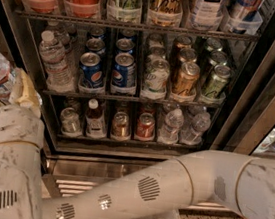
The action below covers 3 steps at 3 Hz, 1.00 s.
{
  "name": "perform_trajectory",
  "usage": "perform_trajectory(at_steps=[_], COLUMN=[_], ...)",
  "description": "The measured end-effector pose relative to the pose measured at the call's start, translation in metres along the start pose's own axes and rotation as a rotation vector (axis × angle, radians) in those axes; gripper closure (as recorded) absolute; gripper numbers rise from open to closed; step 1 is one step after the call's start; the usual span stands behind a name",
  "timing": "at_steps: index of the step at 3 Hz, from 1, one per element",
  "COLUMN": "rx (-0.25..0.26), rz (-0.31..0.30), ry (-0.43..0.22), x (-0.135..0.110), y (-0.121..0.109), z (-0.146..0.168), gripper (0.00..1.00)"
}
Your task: Pick water bottle from middle shelf of fridge
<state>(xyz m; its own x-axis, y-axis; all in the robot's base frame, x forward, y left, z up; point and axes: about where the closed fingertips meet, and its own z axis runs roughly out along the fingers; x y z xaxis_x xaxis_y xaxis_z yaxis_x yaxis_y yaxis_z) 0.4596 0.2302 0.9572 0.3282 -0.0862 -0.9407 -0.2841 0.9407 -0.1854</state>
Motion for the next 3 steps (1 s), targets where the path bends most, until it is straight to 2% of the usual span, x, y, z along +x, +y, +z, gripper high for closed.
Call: perform_trajectory(at_steps=[1,2,3], rx=[-0.052,-0.052,-0.087], rz=[-0.042,-0.042,0.012], ry=[0.037,0.037,0.05], x=[-0.004,-0.004,-0.007], y=[-0.011,-0.011,-0.017], z=[-0.037,-0.037,-0.05], gripper=[1.0,1.0,1.0])
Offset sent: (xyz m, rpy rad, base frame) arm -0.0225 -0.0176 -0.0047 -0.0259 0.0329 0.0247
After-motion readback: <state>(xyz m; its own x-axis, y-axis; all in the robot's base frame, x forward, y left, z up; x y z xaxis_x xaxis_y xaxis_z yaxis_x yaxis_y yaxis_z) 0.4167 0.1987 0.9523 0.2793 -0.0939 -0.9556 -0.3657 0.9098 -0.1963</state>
